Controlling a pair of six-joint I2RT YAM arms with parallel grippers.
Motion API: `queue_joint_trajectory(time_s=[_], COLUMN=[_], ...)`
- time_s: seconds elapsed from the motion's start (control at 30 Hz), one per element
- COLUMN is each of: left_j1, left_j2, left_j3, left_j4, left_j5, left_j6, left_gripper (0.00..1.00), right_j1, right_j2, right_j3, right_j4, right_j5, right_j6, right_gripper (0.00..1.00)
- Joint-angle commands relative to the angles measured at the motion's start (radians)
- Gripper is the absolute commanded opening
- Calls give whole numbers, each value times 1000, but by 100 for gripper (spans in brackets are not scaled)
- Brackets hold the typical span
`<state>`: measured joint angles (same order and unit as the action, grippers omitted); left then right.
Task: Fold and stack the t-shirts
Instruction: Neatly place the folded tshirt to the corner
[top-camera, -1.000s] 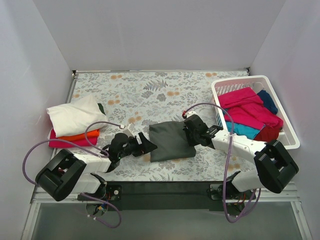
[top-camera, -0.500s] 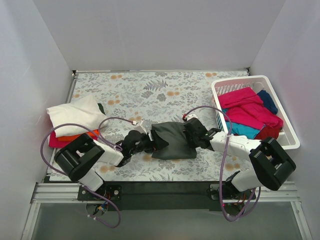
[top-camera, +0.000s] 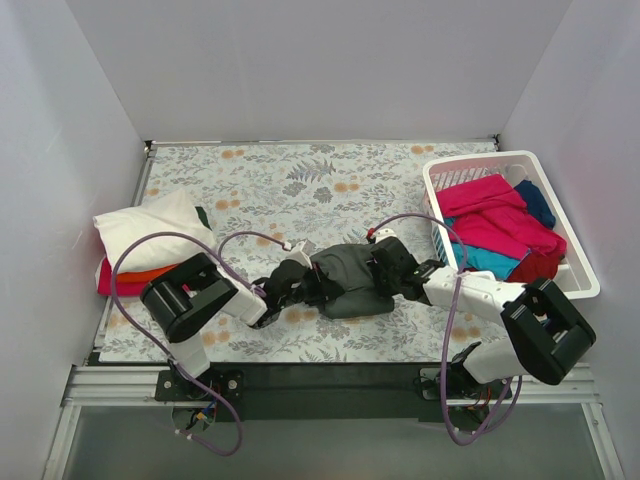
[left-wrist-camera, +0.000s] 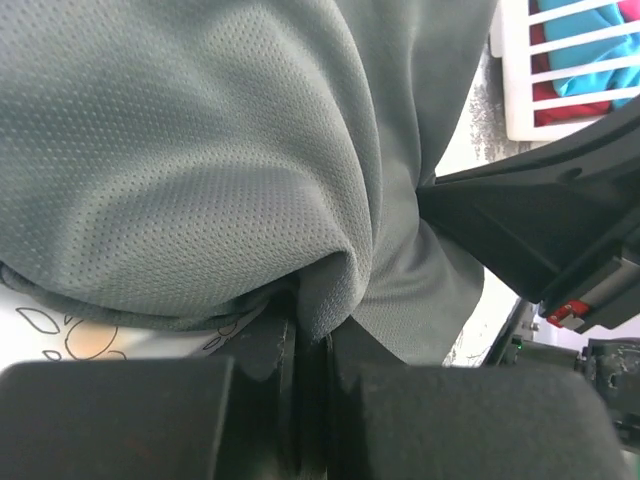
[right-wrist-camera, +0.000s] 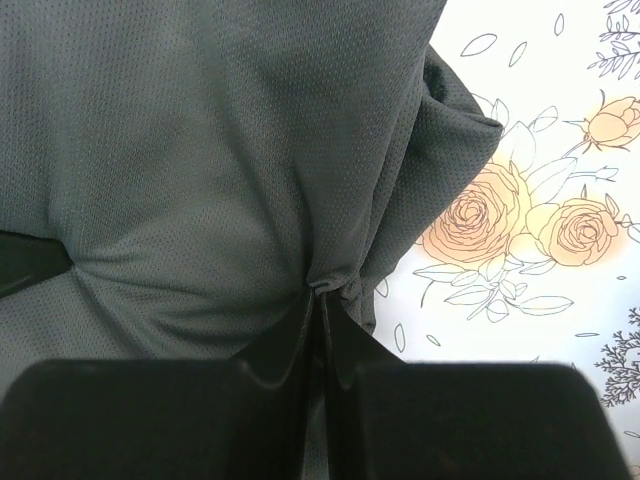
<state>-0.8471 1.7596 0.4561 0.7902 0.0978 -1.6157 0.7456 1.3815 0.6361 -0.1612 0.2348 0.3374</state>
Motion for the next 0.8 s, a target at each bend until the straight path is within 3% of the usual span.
queue_joint_trajectory(time_s=[0.0, 0.1, 0.23, 0.33, 0.6, 0.77], left_j1=[-12, -12, -3, 40, 169, 221], left_j2=[6, -31, -147, -210, -379, -405], left_j3=[-17, 19, 99, 159, 306, 386], left_j4=[-252, -348, -534, -692, -977, -1091], left_j5=[-76, -133, -213, -248, -277, -291], left_j6=[57, 112, 217, 319, 568, 697], left_gripper=[0, 0, 0, 0, 0, 0], right_j1=[5, 5, 1, -20, -89, -158], right_j2=[-1, -22, -50, -74, -53, -27], right_j3=[-36, -20, 46, 141, 453, 522], right_j4=[-29, -38, -79, -116, -161, -149], right_j5=[-54, -54, -20, 9, -20, -104], right_j6=[8, 3, -26, -61, -173, -199], right_gripper=[1, 6, 31, 41, 49, 51])
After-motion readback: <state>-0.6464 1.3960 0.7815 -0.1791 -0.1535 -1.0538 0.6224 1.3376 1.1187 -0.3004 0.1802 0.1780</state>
